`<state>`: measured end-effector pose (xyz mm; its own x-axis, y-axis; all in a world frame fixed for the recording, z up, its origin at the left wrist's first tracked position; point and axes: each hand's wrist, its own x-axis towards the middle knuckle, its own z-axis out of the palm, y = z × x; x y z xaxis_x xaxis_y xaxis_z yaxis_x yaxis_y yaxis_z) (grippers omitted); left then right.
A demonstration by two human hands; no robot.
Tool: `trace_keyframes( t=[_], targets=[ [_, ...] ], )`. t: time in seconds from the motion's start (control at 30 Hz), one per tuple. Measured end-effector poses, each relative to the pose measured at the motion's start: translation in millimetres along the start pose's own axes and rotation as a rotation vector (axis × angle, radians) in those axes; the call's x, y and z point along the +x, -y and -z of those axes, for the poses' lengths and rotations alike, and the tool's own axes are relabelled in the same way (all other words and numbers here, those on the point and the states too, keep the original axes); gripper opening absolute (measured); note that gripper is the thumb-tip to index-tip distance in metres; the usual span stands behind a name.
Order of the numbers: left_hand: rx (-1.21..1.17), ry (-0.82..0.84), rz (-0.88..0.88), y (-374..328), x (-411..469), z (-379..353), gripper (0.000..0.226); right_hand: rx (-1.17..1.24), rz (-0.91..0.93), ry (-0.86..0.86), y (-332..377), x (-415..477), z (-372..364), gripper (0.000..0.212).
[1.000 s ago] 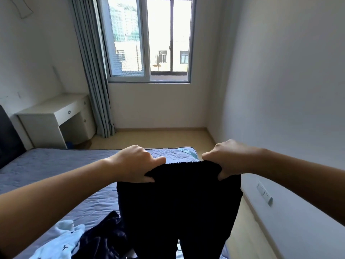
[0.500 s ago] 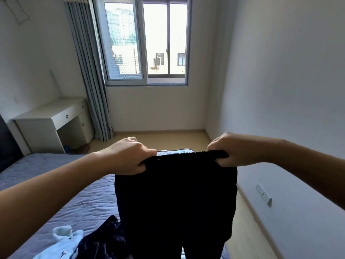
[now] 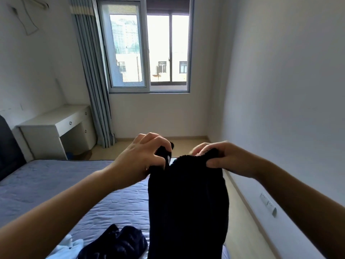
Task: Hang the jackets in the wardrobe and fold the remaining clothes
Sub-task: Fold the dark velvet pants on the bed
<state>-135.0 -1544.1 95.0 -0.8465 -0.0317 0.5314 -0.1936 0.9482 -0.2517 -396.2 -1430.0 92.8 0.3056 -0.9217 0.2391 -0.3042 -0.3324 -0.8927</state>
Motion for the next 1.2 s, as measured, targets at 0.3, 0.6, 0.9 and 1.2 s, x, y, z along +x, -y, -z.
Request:
trace_keyframes(
  t=[0.3, 0.6, 0.9, 1.2],
  targets=[
    [-0.17, -0.16, 0.063, -16.2, -5.1, 11.1, 0.02, 0.339, 0.015, 0.26, -6.9, 42.9, -22.5, 0.024],
    [-0.164, 0.129, 0.092, -10.5, -39.6, 30.9, 0.026, 0.161, 0.021, -0.095, -28.3, 44.1, -43.0, 0.018],
    [-0.208, 0.149, 0.276, -26.3, -43.8, 14.5, 0.027, -0.004, 0.082, -0.364, -19.6, 31.7, -58.1, 0.018],
    [-0.447, 0.354, 0.152, -2.6, -23.9, 34.9, 0.022, -0.768, 0.397, 0.062, 5.7, 9.9, -38.3, 0.032]
  ],
)
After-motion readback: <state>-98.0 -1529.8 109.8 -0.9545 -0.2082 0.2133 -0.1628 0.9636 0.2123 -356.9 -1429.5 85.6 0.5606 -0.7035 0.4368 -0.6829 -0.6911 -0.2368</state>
